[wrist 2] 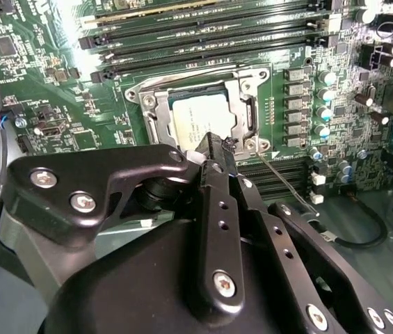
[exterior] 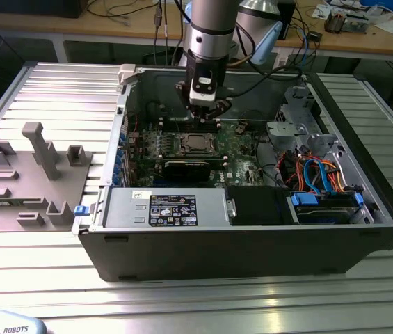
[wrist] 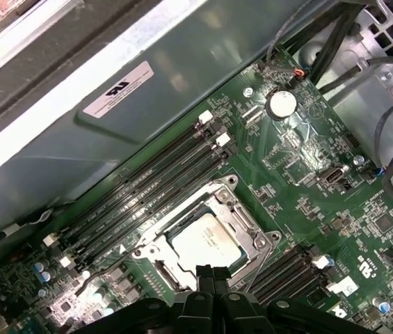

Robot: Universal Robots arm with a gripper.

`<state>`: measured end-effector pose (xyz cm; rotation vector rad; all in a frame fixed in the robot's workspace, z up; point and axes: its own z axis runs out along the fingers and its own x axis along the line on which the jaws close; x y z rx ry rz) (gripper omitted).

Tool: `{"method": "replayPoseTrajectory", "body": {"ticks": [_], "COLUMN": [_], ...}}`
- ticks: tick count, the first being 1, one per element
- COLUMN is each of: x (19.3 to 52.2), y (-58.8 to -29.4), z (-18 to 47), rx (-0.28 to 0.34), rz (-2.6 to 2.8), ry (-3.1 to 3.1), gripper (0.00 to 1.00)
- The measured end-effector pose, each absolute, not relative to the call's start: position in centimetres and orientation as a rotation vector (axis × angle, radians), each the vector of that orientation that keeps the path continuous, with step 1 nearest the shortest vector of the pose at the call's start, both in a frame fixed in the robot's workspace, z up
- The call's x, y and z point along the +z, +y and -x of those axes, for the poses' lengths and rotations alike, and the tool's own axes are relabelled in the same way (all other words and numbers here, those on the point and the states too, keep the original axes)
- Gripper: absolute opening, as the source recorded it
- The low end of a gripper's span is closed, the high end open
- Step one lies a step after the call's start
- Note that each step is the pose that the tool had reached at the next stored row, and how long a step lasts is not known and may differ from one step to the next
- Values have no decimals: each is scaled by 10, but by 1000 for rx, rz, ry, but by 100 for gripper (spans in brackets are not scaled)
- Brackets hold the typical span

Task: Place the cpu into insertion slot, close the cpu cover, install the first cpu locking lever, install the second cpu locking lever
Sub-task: 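Install the first cpu locking lever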

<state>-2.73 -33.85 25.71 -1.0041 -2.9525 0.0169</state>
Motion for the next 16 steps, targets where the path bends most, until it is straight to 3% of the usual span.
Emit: {"method": "replayPoseTrajectory", "body": {"ticks": [16], "x": [257], "y": [-339], "z": [27], "rx": [19], "rz": [820], "ry": [-3009], "gripper": [11]}}
